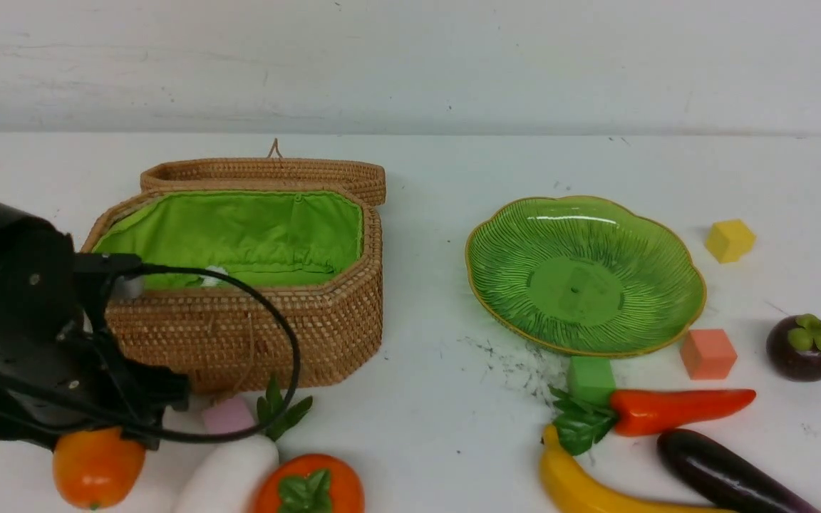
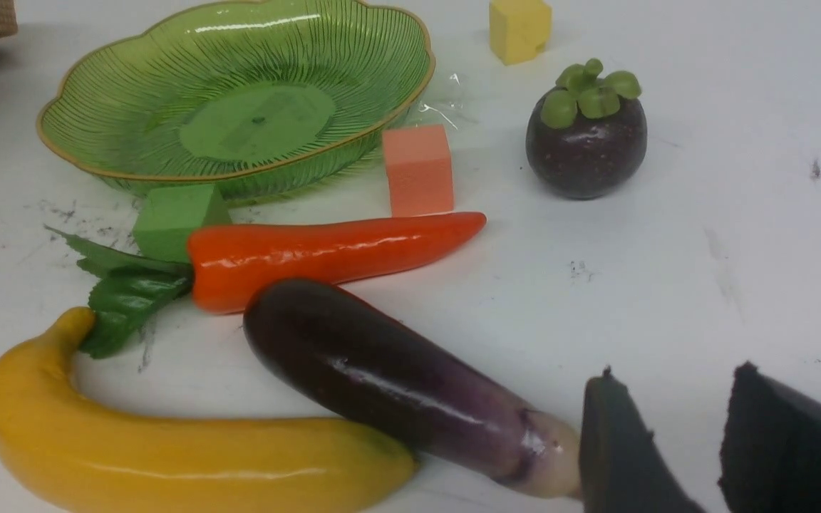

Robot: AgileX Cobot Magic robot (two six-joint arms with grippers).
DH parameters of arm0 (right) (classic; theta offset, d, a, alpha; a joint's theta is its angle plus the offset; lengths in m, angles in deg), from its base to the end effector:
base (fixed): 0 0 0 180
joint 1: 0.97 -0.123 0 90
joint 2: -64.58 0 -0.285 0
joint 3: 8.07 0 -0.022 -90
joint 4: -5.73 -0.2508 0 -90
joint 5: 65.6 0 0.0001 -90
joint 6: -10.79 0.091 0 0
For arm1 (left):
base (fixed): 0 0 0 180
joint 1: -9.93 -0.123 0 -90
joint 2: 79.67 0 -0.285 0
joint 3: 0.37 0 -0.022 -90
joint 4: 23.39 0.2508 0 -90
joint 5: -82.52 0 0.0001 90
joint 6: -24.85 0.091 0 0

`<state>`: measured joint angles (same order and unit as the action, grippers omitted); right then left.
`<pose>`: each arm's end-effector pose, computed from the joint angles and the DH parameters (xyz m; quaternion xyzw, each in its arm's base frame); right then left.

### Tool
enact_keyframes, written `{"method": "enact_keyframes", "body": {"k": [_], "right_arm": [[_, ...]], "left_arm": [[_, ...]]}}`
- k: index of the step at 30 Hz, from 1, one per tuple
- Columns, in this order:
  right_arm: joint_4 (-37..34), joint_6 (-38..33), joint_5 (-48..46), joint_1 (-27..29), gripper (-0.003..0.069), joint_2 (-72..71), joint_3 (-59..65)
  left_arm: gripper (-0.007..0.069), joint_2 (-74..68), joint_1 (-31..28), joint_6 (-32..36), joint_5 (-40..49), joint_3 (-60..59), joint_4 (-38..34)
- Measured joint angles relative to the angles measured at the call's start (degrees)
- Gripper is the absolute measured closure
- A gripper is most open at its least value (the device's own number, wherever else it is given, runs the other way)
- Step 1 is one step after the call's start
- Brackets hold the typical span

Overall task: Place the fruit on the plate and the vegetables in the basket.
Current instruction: Grab the mango with your left arm and place it on the right plate

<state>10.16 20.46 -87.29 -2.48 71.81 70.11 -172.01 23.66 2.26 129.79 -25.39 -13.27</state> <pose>0.0525 -0.0012 0.1741 0.0368 0.8032 0.0252 0.5941 0.2641 -0.0524 0.2252 -0.0258 0.9881 0.0271 0.1491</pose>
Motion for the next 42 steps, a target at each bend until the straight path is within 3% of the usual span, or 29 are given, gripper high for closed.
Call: {"method": "enact_keyframes", "body": {"k": [22, 35, 42], "right_arm": [[0.0, 0.0, 0.0, 0.0, 0.0414, 0.0, 0.0], [0.0, 0.0, 0.0, 0.0, 0.0414, 0.0, 0.0], [0.0, 0.0, 0.0, 0.0, 0.0414, 0.0, 0.0]], "left_arm": [[0.0051, 10.6, 0.0, 0.0, 3.7, 0.0, -1.7], [0.0051, 10.6, 0.0, 0.0, -1.0, 0.0, -9.4], [0.0051, 12.3, 0.0, 4.0, 3.8, 4.0, -12.6]]}}
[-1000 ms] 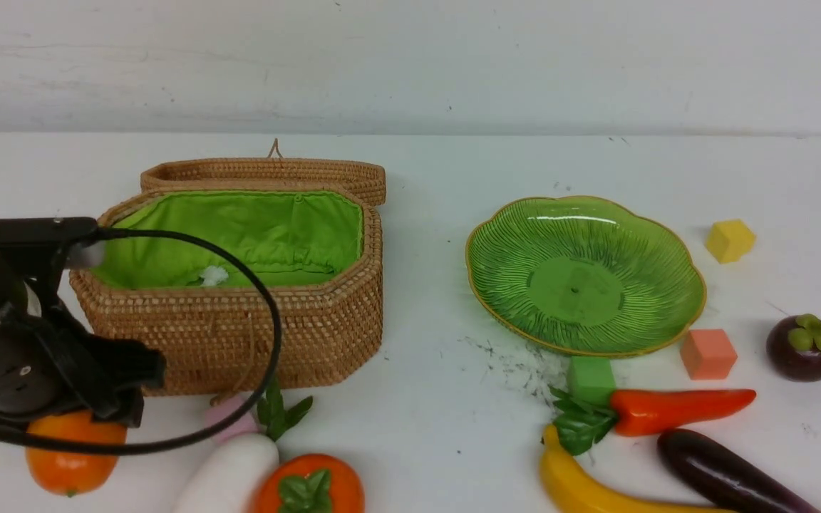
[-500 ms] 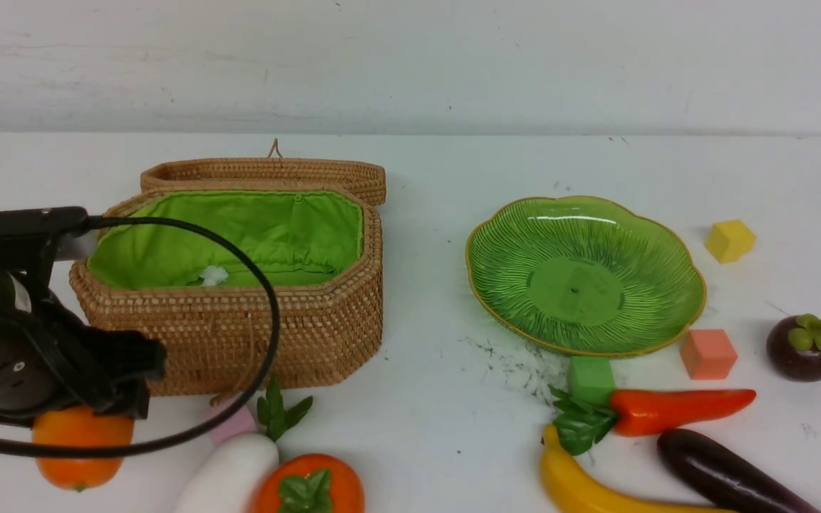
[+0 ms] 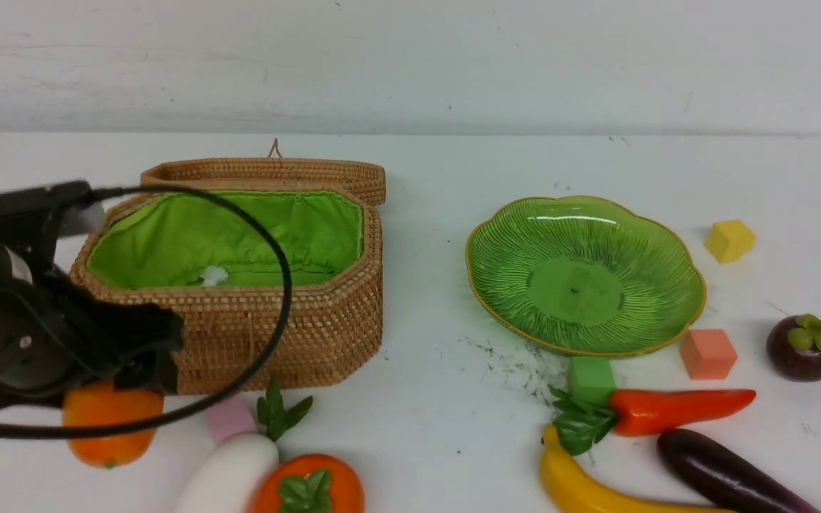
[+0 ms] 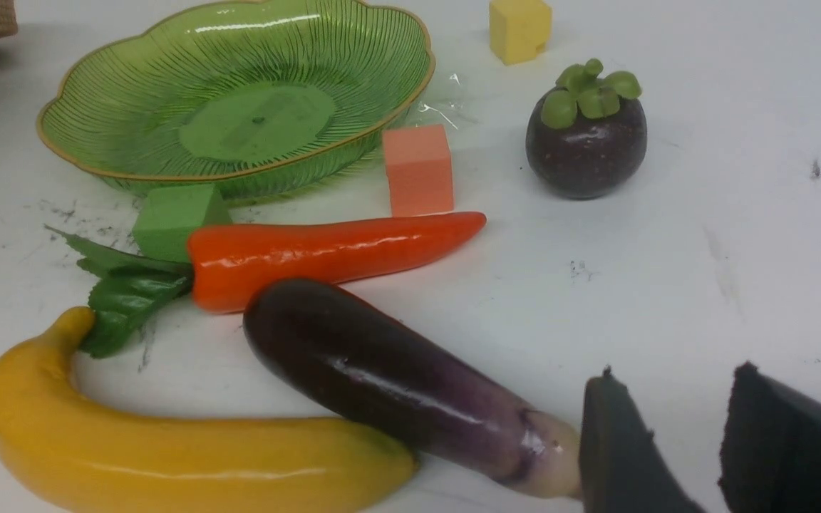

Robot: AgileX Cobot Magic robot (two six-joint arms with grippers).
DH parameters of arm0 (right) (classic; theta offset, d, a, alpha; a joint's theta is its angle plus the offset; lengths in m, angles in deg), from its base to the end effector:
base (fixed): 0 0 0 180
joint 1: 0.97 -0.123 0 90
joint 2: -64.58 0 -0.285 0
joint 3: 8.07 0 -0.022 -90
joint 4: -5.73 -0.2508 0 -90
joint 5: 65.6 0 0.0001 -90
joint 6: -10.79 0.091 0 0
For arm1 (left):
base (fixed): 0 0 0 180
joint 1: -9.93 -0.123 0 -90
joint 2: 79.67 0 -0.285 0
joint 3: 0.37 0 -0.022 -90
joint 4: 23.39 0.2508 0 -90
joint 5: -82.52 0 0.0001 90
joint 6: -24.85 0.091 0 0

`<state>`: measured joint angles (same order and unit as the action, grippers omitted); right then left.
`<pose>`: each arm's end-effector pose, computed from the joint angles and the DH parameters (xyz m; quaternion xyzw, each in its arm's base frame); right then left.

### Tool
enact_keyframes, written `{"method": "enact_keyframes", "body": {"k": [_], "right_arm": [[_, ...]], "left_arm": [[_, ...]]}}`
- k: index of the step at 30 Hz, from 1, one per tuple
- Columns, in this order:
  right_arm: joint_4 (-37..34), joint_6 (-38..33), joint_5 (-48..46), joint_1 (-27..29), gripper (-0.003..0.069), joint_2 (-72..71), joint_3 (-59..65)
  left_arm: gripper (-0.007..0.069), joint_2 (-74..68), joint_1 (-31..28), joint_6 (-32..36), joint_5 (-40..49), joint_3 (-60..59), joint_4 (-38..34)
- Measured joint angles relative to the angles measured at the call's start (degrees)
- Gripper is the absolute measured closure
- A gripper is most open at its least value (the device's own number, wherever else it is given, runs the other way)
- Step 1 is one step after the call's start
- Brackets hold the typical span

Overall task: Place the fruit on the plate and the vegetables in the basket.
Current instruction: Grab the mango with your left arm and place it on the right plate

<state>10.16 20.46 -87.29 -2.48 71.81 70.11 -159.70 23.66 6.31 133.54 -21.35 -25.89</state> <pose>0.0525 -0.0012 0.1741 0.0368 0.8032 0.0252 0.5941 0.2360 -0.0608 0.2970 -0.0499 0.9689 -0.0861 0.2266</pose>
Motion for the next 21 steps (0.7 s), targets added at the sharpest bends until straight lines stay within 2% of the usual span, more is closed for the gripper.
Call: {"method": "enact_keyframes", "body": {"k": [4, 5, 7, 13, 17, 21], "right_arm": [[0.0, 0.0, 0.0, 0.0, 0.0414, 0.0, 0.0], [0.0, 0.0, 0.0, 0.0, 0.0414, 0.0, 0.0], [0.0, 0.0, 0.0, 0.0, 0.0414, 0.0, 0.0], [0.0, 0.0, 0.0, 0.0, 0.0414, 0.0, 0.0], [0.0, 0.0, 0.0, 0.0, 0.0414, 0.0, 0.0], [0.0, 0.0, 0.0, 0.0, 0.0414, 0.0, 0.0]], "left_arm": [[0.0051, 0.0, 0.6, 4.7, 3.3, 6.3, -7.0], [0.0051, -0.9, 2.1, 6.8, 4.9, 9.9, -10.8], [0.0051, -3.5, 4.8, 8.4, 5.9, 15.3, -13.1], [0.0051, -17.4, 11.7, 9.1, 6.1, 33.0, -13.3], [0.0051, -35.5, 15.9, 8.5, 6.5, 52.4, -9.7], [0.0051, -46.9, 18.0, 6.8, 7.8, 67.2, -7.0]]}}
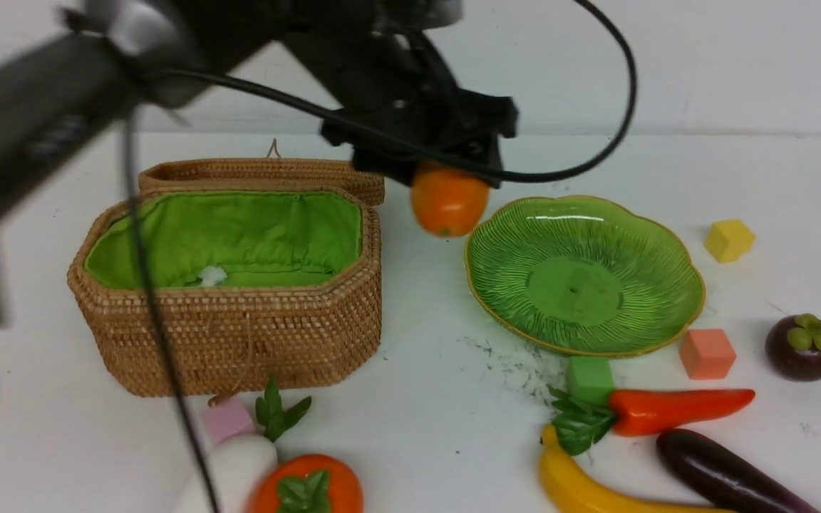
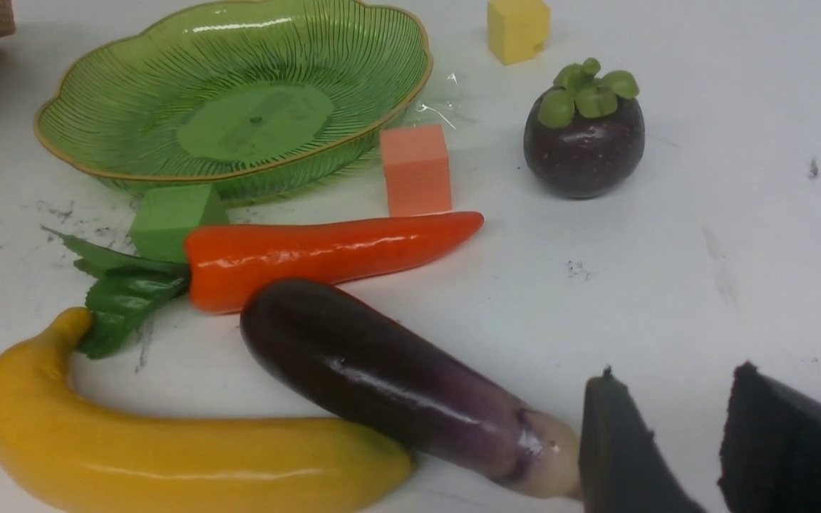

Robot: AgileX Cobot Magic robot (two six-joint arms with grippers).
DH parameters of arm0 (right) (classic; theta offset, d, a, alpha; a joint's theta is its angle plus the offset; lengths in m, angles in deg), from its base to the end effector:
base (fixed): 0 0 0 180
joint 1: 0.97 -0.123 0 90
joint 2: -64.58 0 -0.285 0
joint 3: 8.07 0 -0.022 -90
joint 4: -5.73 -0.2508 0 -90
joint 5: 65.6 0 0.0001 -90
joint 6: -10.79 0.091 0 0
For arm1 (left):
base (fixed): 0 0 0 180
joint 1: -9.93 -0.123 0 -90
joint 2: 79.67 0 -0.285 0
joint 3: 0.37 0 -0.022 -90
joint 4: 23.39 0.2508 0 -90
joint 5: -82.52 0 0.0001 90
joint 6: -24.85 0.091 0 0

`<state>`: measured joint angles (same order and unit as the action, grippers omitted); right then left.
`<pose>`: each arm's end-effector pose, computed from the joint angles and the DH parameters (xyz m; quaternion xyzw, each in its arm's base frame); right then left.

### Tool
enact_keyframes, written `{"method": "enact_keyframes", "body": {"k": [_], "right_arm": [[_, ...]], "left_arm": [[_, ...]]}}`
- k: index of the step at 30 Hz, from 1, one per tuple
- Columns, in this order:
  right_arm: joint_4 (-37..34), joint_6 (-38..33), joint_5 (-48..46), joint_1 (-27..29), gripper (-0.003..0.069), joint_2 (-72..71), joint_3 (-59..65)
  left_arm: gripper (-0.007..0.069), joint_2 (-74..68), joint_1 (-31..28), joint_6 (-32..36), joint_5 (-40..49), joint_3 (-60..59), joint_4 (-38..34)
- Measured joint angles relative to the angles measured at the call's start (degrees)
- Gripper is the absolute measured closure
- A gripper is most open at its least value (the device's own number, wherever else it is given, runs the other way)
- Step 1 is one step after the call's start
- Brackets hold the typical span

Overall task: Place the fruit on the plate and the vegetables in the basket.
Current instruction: Grab the mango with your left arm and place it on the right plate, then take a daikon with your left arm and place it on the basket on the left.

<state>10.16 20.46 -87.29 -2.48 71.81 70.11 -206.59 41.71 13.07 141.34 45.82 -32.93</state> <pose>0.0525 -0.0012 0.1741 0.0368 0.8032 0.0252 0.5941 0.3961 -0.2606 0.3447 0.1468 0.9236 -0.2036 0.2896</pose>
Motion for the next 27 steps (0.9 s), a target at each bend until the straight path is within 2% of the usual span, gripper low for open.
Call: {"method": "enact_keyframes", "body": {"k": [5, 8, 10, 14, 19, 24, 27], "right_arm": [[0.0, 0.0, 0.0, 0.0, 0.0414, 0.0, 0.0], [0.0, 0.0, 0.0, 0.0, 0.0414, 0.0, 0.0], [0.0, 0.0, 0.0, 0.0, 0.0414, 0.0, 0.0], [0.0, 0.0, 0.0, 0.0, 0.0414, 0.0, 0.0], [0.1, 0.0, 0.0, 0.0, 0.0414, 0.0, 0.0], [0.0, 0.0, 0.0, 0.0, 0.0414, 0.0, 0.0], [0.0, 0.0, 0.0, 0.0, 0.0414, 0.0, 0.0]], "left_arm": [[0.0051, -12.5, 3.9, -3.4, 0.7, 13.3, 3.8], [0.0051, -16.8, 5.5, -5.0, 0.0, 17.0, 5.2], [0.0047, -19.5, 6.6, -6.4, -1.4, 18.4, 6.4], [-0.0036, -20.7, 7.2, -9.0, -2.5, 18.6, 8.7], [-0.0047, -20.7, 7.1, -10.6, -3.4, 19.0, 10.8], [-0.0041, -19.3, 7.1, -10.8, 3.0, 19.5, 11.9], [-0.0025, -15.6, 7.1, -8.5, 9.4, 19.5, 14.6]]}}
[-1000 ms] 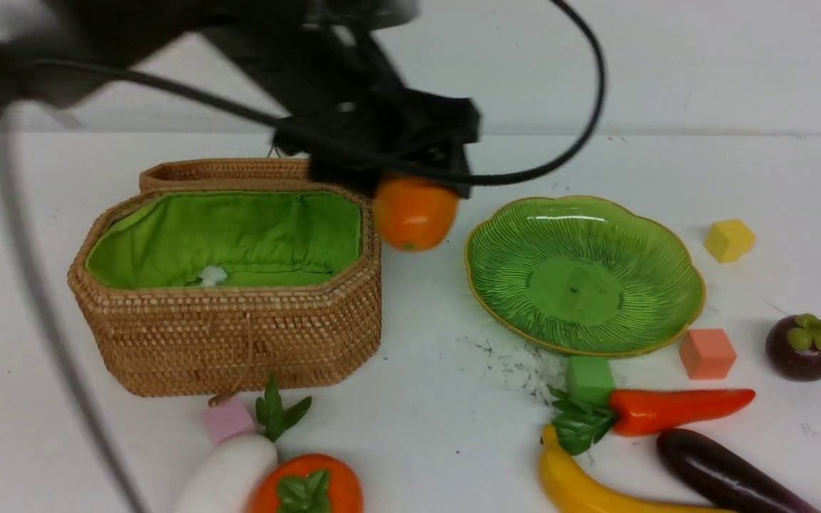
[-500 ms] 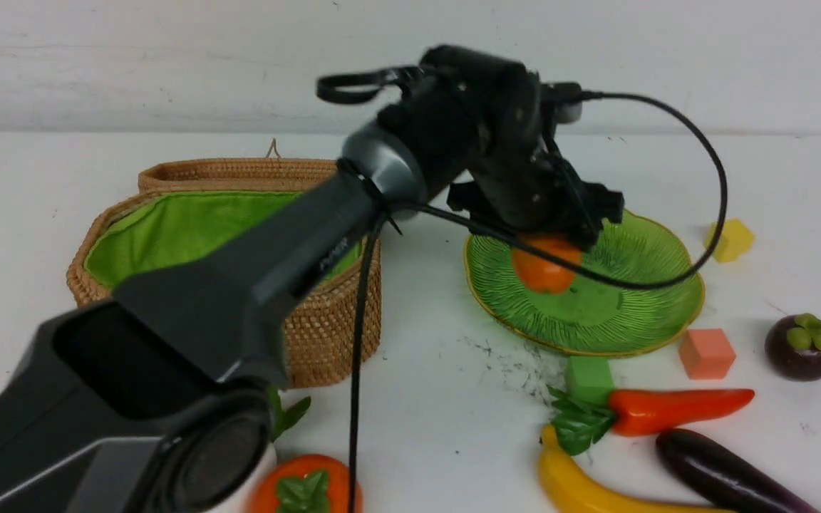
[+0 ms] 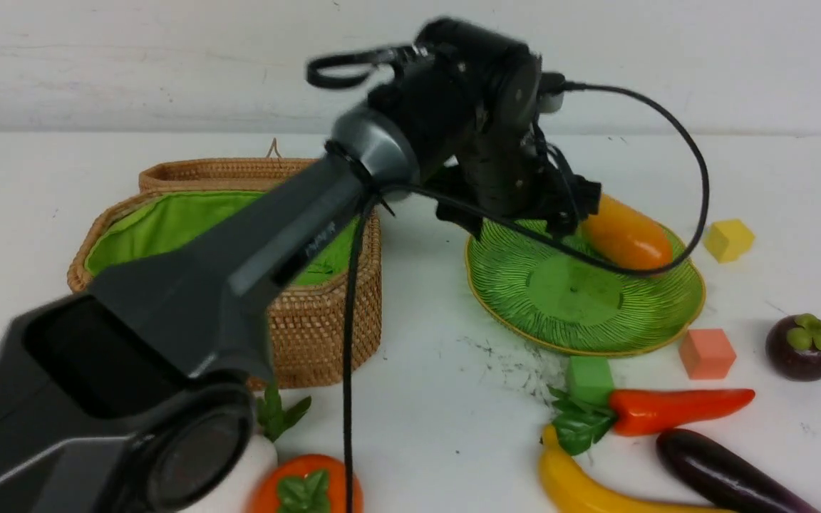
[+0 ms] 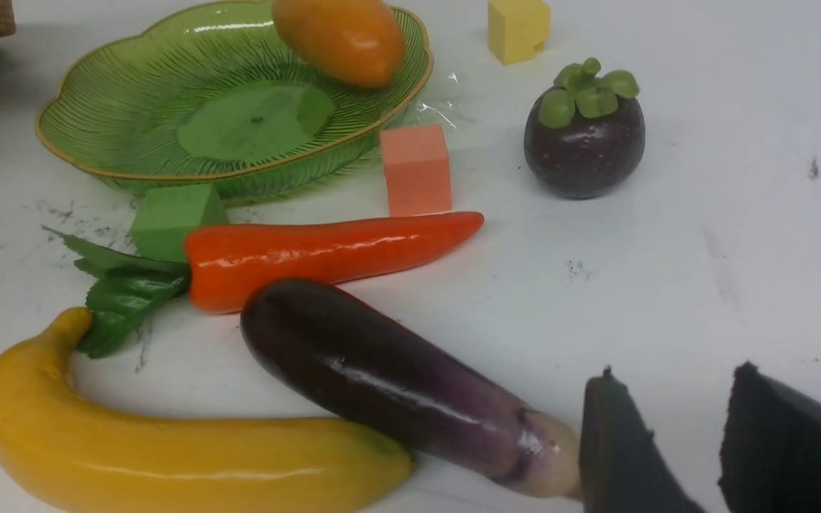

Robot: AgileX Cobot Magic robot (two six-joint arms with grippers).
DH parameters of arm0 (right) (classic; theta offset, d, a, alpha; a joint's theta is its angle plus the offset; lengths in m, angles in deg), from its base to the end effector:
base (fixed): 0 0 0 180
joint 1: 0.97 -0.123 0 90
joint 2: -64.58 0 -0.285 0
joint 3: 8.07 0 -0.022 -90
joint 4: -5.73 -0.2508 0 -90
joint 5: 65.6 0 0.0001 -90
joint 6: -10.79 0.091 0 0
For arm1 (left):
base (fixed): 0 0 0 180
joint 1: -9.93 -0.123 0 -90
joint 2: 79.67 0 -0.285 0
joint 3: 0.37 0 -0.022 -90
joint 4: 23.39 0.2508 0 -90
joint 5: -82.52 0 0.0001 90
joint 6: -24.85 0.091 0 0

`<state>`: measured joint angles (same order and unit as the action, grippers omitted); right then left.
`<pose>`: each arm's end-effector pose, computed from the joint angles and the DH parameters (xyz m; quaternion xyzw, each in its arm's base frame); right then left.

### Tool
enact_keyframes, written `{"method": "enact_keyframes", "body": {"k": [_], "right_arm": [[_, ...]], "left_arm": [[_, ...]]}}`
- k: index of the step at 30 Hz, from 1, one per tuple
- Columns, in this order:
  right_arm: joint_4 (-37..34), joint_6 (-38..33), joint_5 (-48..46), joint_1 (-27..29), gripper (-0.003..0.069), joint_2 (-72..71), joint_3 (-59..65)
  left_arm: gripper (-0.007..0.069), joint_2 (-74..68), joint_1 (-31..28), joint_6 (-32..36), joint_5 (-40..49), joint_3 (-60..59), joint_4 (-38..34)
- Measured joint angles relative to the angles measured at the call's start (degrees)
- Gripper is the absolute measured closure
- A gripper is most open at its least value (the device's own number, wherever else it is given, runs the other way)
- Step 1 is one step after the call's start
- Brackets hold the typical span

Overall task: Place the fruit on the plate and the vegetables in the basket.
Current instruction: Take a daikon with your left arm and place it on the basket on the left.

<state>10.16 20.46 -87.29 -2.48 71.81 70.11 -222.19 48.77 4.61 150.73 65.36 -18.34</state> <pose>0.0525 -0.0012 0.1741 0.0368 0.8032 0.0252 0.5941 0.4076 -0.3187 0.3009 0.1572 0.9397 -0.1099 0.2830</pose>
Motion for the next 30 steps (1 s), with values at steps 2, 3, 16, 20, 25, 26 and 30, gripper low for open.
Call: {"method": "enact_keyframes", "body": {"k": [2, 3, 16, 20, 25, 26, 30], "right_arm": [[0.1, 0.0, 0.0, 0.0, 0.0414, 0.0, 0.0], [0.1, 0.0, 0.0, 0.0, 0.0414, 0.0, 0.0], [0.0, 0.0, 0.0, 0.0, 0.0414, 0.0, 0.0], [0.0, 0.0, 0.0, 0.0, 0.0414, 0.0, 0.0], [0.0, 0.0, 0.0, 0.0, 0.0414, 0.0, 0.0], [0.0, 0.0, 0.0, 0.0, 0.0414, 0.0, 0.0], [0.0, 0.0, 0.0, 0.0, 0.0414, 0.0, 0.0]], "left_arm": [[-0.0003, 4.7, 0.0, 4.0, 2.6, -0.5, 2.1], [-0.0001, 5.2, 0.0, 4.3, 2.6, -0.5, 2.2], [0.0083, 41.8, -0.9, 5.2, 2.5, -46.7, 6.1], [0.0088, 54.2, -7.9, 3.1, -5.4, -68.1, 2.8], [0.0106, 58.7, -19.2, 7.2, -13.0, -86.1, -4.1], [0.0106, 58.3, -20.2, 9.5, -14.2, -88.5, -5.9], [0.0102, 55.2, -20.7, 17.7, -18.8, -93.0, -12.2]]}}
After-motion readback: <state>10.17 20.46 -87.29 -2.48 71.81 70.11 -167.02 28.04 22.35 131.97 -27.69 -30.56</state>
